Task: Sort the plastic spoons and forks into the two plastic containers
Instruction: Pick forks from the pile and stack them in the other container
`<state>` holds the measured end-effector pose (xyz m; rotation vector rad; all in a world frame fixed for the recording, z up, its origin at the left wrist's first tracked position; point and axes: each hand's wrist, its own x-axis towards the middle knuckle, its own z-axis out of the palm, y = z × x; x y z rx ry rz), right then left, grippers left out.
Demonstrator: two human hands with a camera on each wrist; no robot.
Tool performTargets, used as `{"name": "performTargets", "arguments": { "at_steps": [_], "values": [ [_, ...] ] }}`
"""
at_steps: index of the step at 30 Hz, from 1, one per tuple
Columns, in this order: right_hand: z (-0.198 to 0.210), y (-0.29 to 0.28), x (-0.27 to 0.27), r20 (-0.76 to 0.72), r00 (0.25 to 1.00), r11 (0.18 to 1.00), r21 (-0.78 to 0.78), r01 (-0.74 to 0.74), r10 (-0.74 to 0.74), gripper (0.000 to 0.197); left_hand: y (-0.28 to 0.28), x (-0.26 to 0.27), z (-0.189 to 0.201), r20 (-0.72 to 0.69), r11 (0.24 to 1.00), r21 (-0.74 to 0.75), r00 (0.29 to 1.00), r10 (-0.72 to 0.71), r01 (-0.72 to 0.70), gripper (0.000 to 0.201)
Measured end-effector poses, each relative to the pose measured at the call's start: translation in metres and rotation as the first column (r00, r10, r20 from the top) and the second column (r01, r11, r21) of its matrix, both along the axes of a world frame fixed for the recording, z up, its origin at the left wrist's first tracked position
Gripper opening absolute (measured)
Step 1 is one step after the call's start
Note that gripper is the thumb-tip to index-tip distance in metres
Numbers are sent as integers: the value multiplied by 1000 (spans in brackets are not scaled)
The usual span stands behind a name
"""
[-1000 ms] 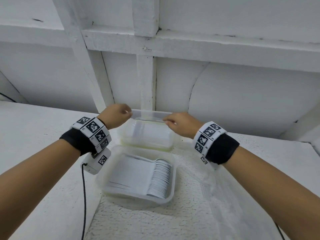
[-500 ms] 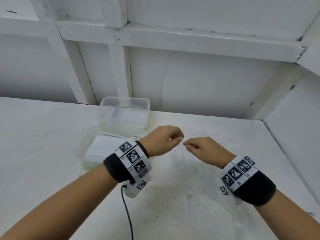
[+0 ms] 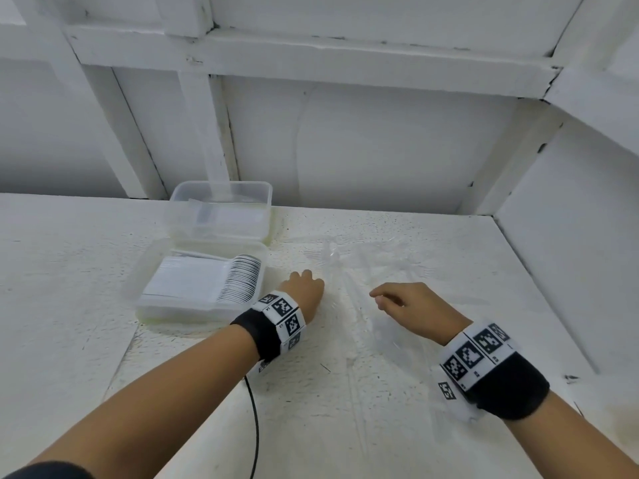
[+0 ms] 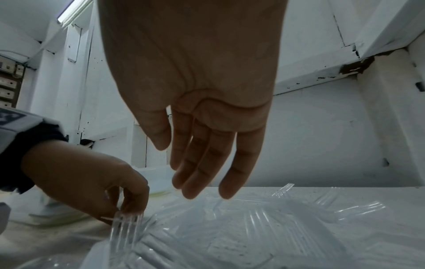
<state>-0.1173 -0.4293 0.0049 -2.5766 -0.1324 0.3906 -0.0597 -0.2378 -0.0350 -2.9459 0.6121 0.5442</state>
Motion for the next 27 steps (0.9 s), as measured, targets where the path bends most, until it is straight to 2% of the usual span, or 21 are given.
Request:
{"name": "performTargets", "arguments": {
  "at_steps": [6,9,11,13,15,18,21,24,27],
  "values": [
    [0,11,7,-2,1000,999,36,-24,24,28,18,-11,-1,49,991,-73,993,-107,111,19],
    [-3,19,14,8,1000,999,46,-28,28,26,24,-20,6,44,967,-215,991,-130,136,4],
    [-3,22,17,25,1000,996,92,9,-11,23,28,-24,10,46,911,-397,994,-100,110,3],
    [-1,25,20,43,996,986,148,76,-84,22,34,-27,13,51,814,-578,998,-31,55,11],
    [-1,25,21,50,990,981,148,126,-134,22,40,-29,17,66,724,-690,996,66,-2,17],
    [-5,28,16,-14,996,996,27,90,-90,27,48,-34,24,-33,562,-814,978,206,-146,12],
    [-16,41,1,-193,979,971,-215,-106,64,38,51,-36,24,-266,393,-847,926,268,-358,11],
    [-28,55,-17,-246,962,888,-406,-217,122,41,52,-36,16,-339,382,-808,884,321,-448,12],
    [-32,61,-23,-212,972,881,-435,-187,102,36,49,-38,10,-354,415,-778,875,329,-471,12]
  ]
}}
